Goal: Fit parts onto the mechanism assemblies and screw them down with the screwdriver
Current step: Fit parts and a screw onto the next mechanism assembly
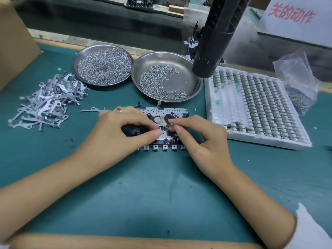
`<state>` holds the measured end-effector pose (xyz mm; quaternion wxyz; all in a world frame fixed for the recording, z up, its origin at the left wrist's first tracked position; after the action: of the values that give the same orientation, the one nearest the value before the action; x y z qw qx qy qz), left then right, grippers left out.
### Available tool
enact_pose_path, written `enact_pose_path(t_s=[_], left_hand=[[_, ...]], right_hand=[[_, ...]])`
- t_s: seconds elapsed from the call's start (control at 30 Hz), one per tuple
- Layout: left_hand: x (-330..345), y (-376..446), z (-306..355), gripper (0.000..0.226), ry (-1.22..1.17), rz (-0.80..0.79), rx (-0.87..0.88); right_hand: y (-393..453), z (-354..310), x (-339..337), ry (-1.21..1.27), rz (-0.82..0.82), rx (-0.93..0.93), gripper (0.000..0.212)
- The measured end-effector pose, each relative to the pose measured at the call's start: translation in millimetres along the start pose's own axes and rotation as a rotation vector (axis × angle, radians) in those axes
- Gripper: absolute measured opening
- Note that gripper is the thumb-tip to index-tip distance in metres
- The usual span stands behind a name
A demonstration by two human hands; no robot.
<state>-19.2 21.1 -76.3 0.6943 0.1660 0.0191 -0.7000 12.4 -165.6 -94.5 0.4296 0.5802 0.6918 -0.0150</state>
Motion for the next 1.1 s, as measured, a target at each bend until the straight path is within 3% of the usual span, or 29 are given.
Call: enact_pose_path(t_s=[0.17, 0.27, 0.37, 0.43, 0.6, 0.87, 1.03, 1.1], left_hand=[[-25, 25, -3, 0.017, 0.233, 0.248, 0.186], [-57, 63, -13, 0.027, 0.494, 0.319, 0.108], [-73, 96, -25, 0.036, 0.744, 0.235, -0.086], [-73, 106, -30, 0.03, 0.753, 0.193, -0.186], [-70, 103, -30, 0.012, 0.791, 0.361, -0.113], [-69, 89, -21, 0.013, 0.625, 0.434, 0.071], [-41, 59, -6, 0.012, -0.103, 0.43, 0.05], [-24, 47, -3, 0.015, -0.262, 0.386, 0.072]], right_hand=[[0, 0, 1, -0.01, 0.033, -0.038, 0.017], [0, 0, 2, -0.022, 0.039, -0.055, 0.017], [1, 1, 3, -0.034, 0.049, -0.075, 0.018], [1, 1, 3, -0.039, 0.059, -0.082, 0.018], [0, 3, 3, -0.043, 0.059, -0.089, 0.018], [-1, 2, 1, -0.049, 0.054, -0.094, 0.018], [21, -6, -1, -0.049, 0.132, -0.006, 0.019], [50, -7, -1, -0.061, 0.12, 0.056, 0.022]])
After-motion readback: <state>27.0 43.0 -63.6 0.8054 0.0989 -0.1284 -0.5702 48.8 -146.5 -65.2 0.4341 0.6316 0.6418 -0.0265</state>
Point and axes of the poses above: each hand's wrist, its own y-axis towards the middle knuckle, its own x-axis out of the palm, z = x × y, the point moved 1 cm from there along y, towards the middle knuckle, and after that the axes turned 15 degrees about -y, right-handed, at the moved point
